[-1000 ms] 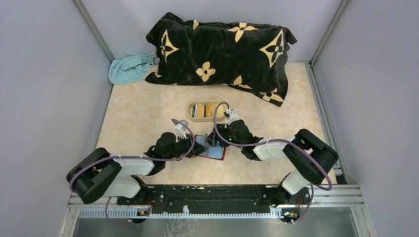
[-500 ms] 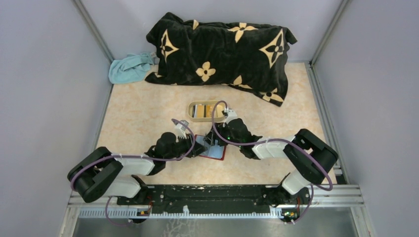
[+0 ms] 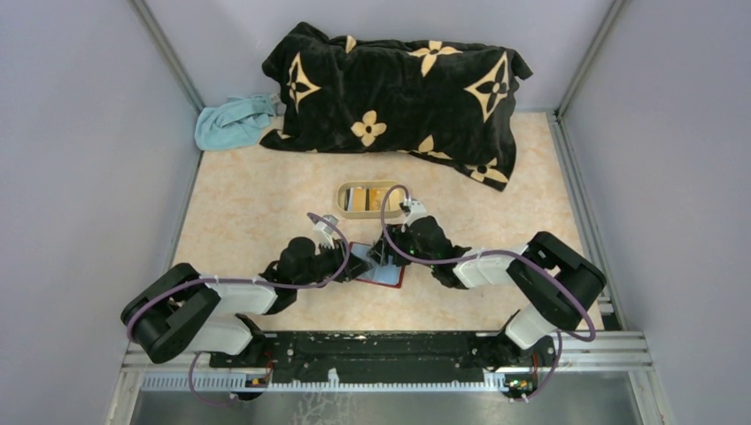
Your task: Take the credit cards out of the card holder
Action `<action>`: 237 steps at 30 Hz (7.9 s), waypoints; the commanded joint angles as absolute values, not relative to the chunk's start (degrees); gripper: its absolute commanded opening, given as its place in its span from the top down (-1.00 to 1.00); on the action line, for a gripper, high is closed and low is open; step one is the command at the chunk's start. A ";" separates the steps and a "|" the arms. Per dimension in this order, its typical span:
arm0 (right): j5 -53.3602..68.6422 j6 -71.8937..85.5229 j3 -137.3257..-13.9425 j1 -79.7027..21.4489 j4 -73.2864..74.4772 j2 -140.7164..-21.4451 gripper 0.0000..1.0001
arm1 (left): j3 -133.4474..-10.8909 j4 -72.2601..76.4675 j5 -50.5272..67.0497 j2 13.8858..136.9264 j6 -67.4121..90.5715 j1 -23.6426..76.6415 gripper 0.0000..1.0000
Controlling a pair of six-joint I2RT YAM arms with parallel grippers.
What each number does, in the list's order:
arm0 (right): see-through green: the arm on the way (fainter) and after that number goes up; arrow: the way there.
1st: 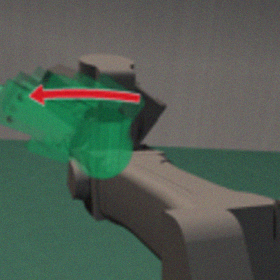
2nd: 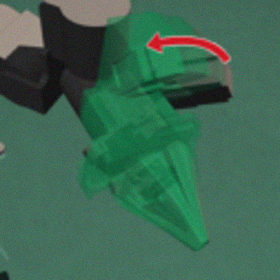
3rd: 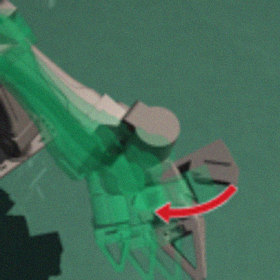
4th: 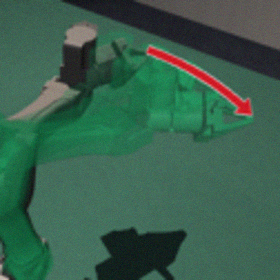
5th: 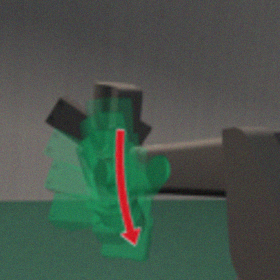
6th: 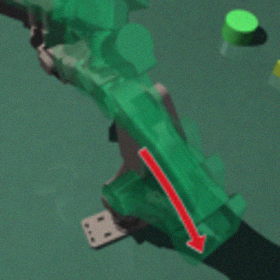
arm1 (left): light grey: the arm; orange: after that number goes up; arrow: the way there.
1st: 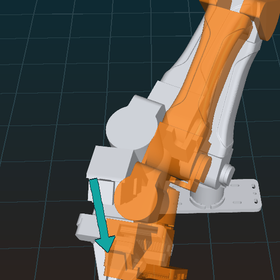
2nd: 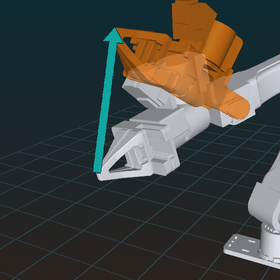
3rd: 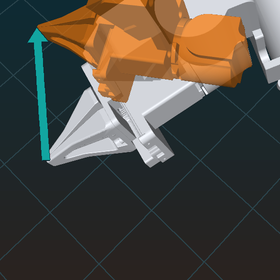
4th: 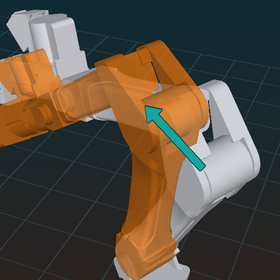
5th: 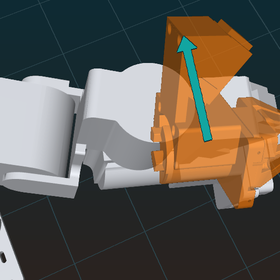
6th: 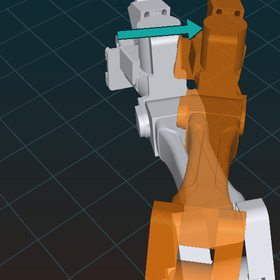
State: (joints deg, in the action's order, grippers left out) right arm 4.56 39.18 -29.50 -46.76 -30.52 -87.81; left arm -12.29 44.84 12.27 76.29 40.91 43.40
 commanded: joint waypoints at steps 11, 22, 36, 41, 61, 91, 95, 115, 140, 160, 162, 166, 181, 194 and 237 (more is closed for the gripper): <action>4.00 39.42 -26.96 -47.46 -33.96 -86.59 -0.32 | -11.49 42.55 10.01 71.96 39.46 43.68 0.30; 3.93 39.53 -26.55 -47.40 -34.18 -86.02 -0.31 | -11.52 41.95 10.23 72.62 39.29 43.68 0.31; 4.15 39.56 -26.77 -47.46 -34.19 -86.31 -0.31 | -11.76 41.67 9.60 74.39 38.25 43.68 0.30; 4.23 39.55 -26.83 -47.38 -34.19 -86.35 -0.31 | -12.02 41.28 9.61 75.21 37.93 43.68 0.30; 3.29 39.38 -26.63 -47.37 -33.05 -84.38 -0.31 | -12.68 38.73 8.88 72.92 37.18 43.68 0.31; 8.93 38.76 -28.79 -47.37 -37.35 -92.09 -0.54 | -12.42 33.25 6.75 65.70 36.22 43.68 0.30; 9.03 38.91 -28.87 -47.38 -37.72 -92.28 -0.54 | -14.23 31.04 8.97 65.44 35.88 43.68 0.28; 8.96 39.81 -28.65 -47.31 -38.17 -92.14 -0.56 | -14.95 37.88 15.19 77.07 35.92 43.77 0.26; 1.46 37.57 -29.33 -48.45 -24.43 -76.14 -0.06 | -14.26 22.88 3.76 62.55 30.69 43.59 -0.25; 5.80 49.11 -23.39 -51.10 -46.87 -92.36 -0.37 | -12.65 29.36 4.16 74.33 29.83 43.07 0.74; 6.90 50.35 -22.75 -51.21 -49.96 -94.02 -0.33 | -12.24 29.37 4.33 74.07 30.25 43.11 0.74; 7.58 51.32 -21.96 -51.42 -52.28 -96.93 -0.29 | -11.60 28.89 4.13 73.14 30.51 43.15 0.74; 1.77 46.51 -19.92 -51.25 -38.81 -84.33 0.02 | -16.60 21.38 4.80 61.79 31.15 43.13 -0.35; 1.54 47.29 -19.02 -51.02 -38.73 -82.91 0.56 | -19.07 37.33 15.50 75.39 35.38 43.59 0.13; 8.80 49.03 -23.23 -50.33 -48.32 -93.24 -0.21 | -15.44 21.64 13.63 76.04 33.51 39.81 1.00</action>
State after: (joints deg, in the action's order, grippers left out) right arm 5.13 47.05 -23.75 -50.83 -41.08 -90.91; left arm -16.40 23.16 12.75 75.24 33.23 39.03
